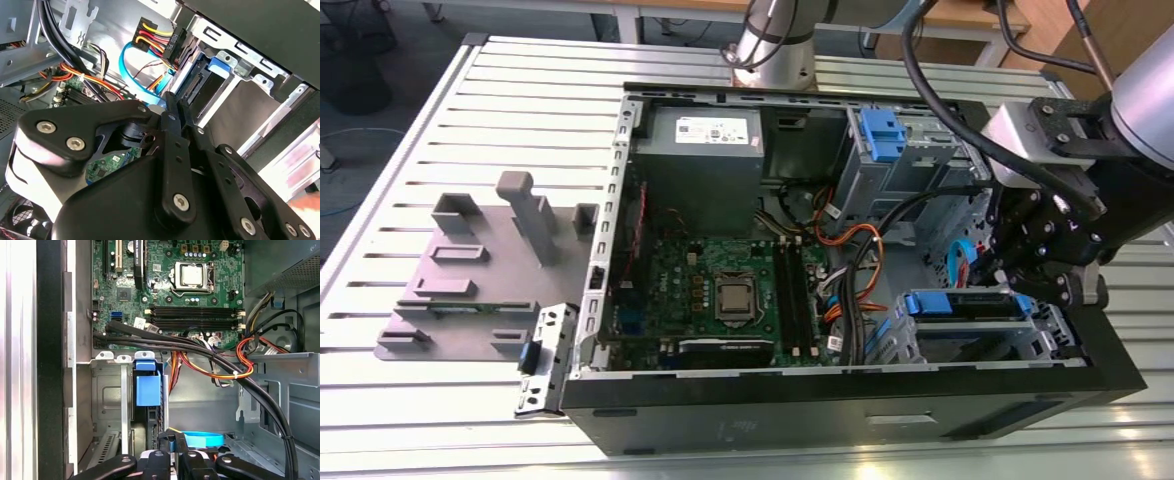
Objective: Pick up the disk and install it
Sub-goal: 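Insert the first disk wire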
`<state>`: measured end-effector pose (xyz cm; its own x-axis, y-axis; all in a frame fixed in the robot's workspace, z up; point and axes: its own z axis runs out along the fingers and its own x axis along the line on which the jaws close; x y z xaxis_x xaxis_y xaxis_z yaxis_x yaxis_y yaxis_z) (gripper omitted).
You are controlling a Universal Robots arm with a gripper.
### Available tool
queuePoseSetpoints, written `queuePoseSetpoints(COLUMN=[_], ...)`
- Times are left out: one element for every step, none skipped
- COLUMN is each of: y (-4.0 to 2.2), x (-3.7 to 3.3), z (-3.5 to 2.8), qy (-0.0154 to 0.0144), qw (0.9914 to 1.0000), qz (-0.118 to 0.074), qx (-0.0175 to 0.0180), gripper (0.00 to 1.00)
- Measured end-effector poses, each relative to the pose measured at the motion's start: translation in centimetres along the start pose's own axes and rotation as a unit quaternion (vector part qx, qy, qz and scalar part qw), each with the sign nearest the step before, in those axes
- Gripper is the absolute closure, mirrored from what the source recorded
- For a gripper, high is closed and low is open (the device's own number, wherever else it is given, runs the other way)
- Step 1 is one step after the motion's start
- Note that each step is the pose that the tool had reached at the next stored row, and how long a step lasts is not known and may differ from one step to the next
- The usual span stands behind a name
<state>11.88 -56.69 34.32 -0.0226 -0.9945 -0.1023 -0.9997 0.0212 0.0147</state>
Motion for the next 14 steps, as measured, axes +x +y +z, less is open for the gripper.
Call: queuePoseSetpoints(y=[0.0, 0.0, 0.0, 0.0, -0.01, -0.01, -0.01, -0.02, -0.02, -0.02, -0.02, -0.02, -0.03, -0.06], x=[0.07, 0.17, 0.29, 0.43, 0.53, 0.6, 0.64, 0.69, 0.73, 0.77, 0.79, 0.81, 0.82, 0.85], z=[0.0, 0.01, 0.0, -0.01, -0.01, 0.03, 0.12, 0.21, 0.29, 0.37, 0.44, 0.48, 0.48, 0.49], qy=[0.0, -0.0001, -0.0001, 0.0, 0.0, 0.0, -0.0002, -0.0002, 0.0, -0.0001, -0.0001, 0.0, 0.0001, 0.0001], qw=[1.0, 1.0, 1.0, 1.0, 1.0, 1.0, 1.0, 1.0, 1.0, 1.0, 1.0, 1.0, 1.0, 1.0], qz=[0.0, 0.0, 0.0, 0.0, 0.0, 0.0, 0.0, 0.0, 0.0, 0.0, 0.0, 0.0, 0.0, 0.0], qx=[0.0, 0.0, 0.0, 0.0, 0.0, 0.0, 0.0, 0.0, 0.0, 0.0, 0.0, 0.0, 0.0, 0.0], gripper=[0.84, 0.84, 0.84, 0.84, 0.84, 0.84, 0.84, 0.84, 0.84, 0.84, 0.84, 0.84, 0.84, 0.84])
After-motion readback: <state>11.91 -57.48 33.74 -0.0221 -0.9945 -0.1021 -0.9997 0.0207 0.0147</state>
